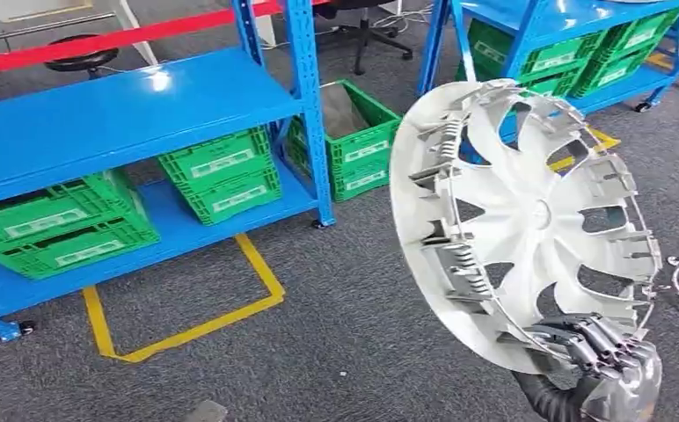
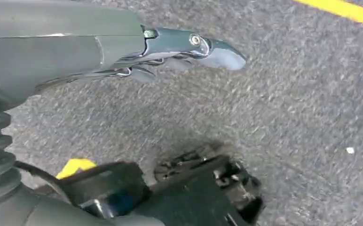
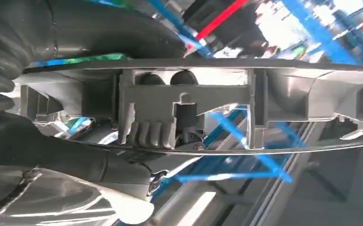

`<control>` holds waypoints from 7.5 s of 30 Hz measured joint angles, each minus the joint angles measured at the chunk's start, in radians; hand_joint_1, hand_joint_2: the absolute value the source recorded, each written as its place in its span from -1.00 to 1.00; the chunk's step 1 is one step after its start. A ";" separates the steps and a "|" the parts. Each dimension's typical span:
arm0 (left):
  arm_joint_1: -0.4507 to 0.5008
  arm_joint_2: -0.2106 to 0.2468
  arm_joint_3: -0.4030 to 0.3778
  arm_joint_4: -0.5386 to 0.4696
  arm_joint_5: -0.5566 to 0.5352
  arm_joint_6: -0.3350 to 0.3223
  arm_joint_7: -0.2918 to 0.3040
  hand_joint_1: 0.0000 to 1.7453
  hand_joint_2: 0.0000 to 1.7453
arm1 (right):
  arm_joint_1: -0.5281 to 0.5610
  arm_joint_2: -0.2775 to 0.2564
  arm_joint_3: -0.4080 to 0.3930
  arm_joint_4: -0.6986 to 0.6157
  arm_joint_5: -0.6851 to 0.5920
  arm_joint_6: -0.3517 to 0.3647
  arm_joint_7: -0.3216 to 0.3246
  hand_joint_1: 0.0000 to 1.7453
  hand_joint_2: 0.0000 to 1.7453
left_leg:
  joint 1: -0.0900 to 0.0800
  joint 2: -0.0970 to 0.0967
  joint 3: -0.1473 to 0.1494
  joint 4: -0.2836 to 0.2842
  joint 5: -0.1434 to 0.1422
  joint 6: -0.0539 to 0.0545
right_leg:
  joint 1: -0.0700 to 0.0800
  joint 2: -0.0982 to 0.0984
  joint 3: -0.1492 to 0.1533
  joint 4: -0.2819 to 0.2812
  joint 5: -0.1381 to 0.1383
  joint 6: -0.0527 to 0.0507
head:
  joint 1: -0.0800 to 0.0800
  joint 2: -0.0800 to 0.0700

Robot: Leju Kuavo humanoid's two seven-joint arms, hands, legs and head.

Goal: Take the parts from the cabinet and place them on the table.

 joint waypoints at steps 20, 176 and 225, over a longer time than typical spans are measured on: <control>0.021 -0.013 0.003 -0.050 -0.031 -0.014 0.014 -1.00 1.00 | 0.025 0.039 -0.037 -0.046 0.016 0.000 -0.024 1.00 1.00 | 0.011 0.017 0.031 -0.069 0.053 0.039 | -0.001 0.024 -0.162 0.292 -0.111 0.048 | 0.009 0.000; -0.009 0.045 0.187 0.011 -0.137 -0.048 -0.050 -1.00 1.00 | 0.090 0.143 -0.103 -0.097 0.119 0.000 0.042 1.00 1.00 | 0.021 0.034 0.021 -0.058 0.063 0.030 | 0.001 -0.030 -0.039 0.046 0.024 0.051 | 0.011 0.000; -0.107 0.059 0.096 0.097 -0.178 -0.034 -0.005 -1.00 1.00 | 0.045 -0.094 0.170 -0.099 0.356 0.000 0.454 1.00 1.00 | 0.009 -0.044 -0.029 -0.032 0.088 0.027 | 0.017 0.051 0.004 0.012 -0.010 0.008 | 0.008 0.000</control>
